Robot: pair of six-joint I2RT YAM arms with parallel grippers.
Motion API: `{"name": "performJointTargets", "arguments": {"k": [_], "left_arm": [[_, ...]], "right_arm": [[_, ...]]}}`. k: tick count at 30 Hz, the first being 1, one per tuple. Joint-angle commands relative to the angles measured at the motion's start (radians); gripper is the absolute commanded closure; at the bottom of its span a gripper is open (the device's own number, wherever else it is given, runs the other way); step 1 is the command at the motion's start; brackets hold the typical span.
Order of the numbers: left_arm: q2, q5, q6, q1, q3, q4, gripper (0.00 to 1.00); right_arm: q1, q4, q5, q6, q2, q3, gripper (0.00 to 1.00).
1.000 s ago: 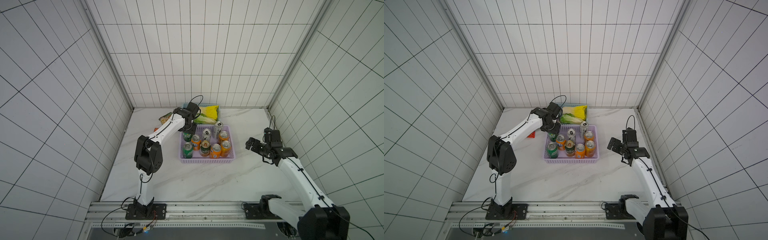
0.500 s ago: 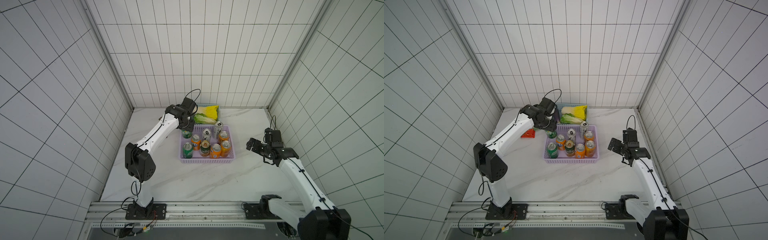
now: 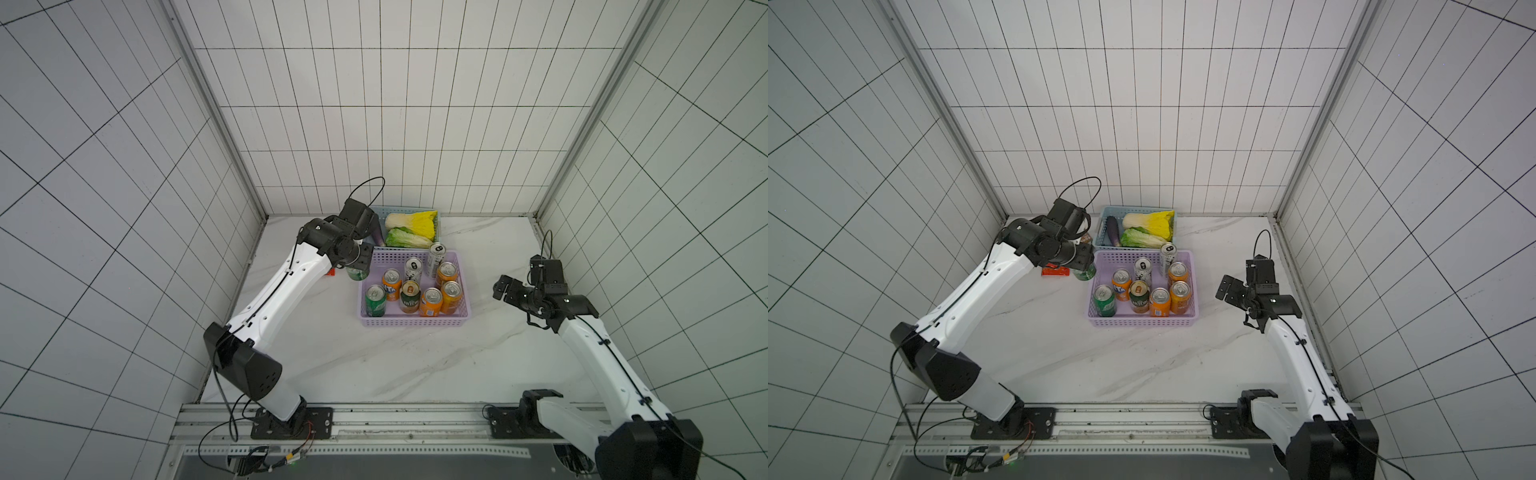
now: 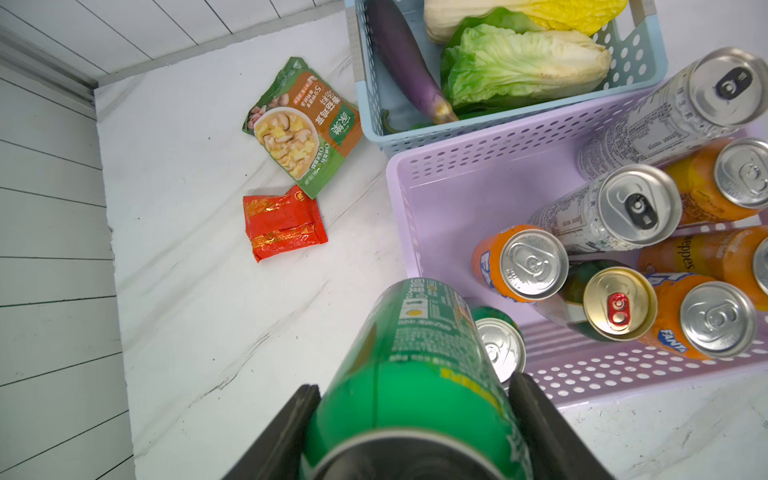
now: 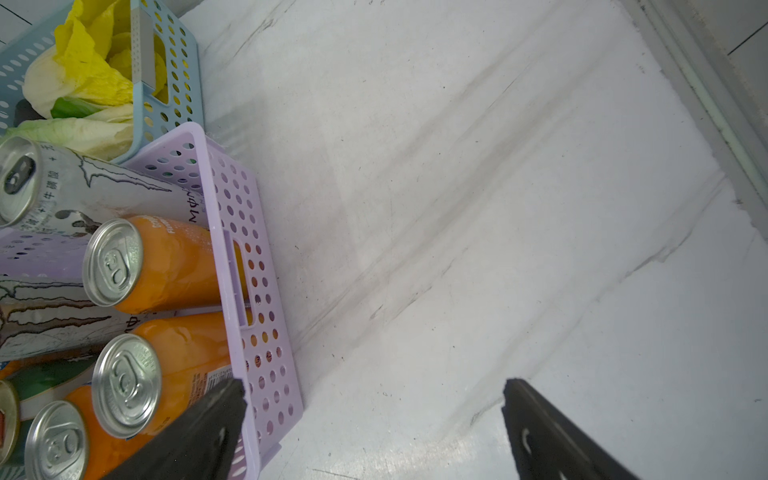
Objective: Take out the drinks from the basket
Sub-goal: Pick up the drink from the basket, then place the drink at the center of the board.
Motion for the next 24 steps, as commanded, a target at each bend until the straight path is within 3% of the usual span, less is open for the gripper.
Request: {"name": "performJointTargets", "arguments": {"k": [1, 12, 24], "left_arm": [[-0.109, -0.042, -0.026, 0.002, -0.09, 0.028, 0.49], [-0.395, 0.019, -0.118, 0.003, -0.497, 0.199, 0.49], [-0.41, 0.105, -0.198, -0.009, -0.666, 0.255, 0.51]], "right_arm": [[-0.01, -0.027, 0.015, -0.013, -0.024, 0.054, 0.0], [-0.01, -0.042, 0.008, -0.019, -0.034, 0.072, 0.0], [-0.01, -0.065, 0.02, -0.028, -0.058, 0.08, 0.0]]}}
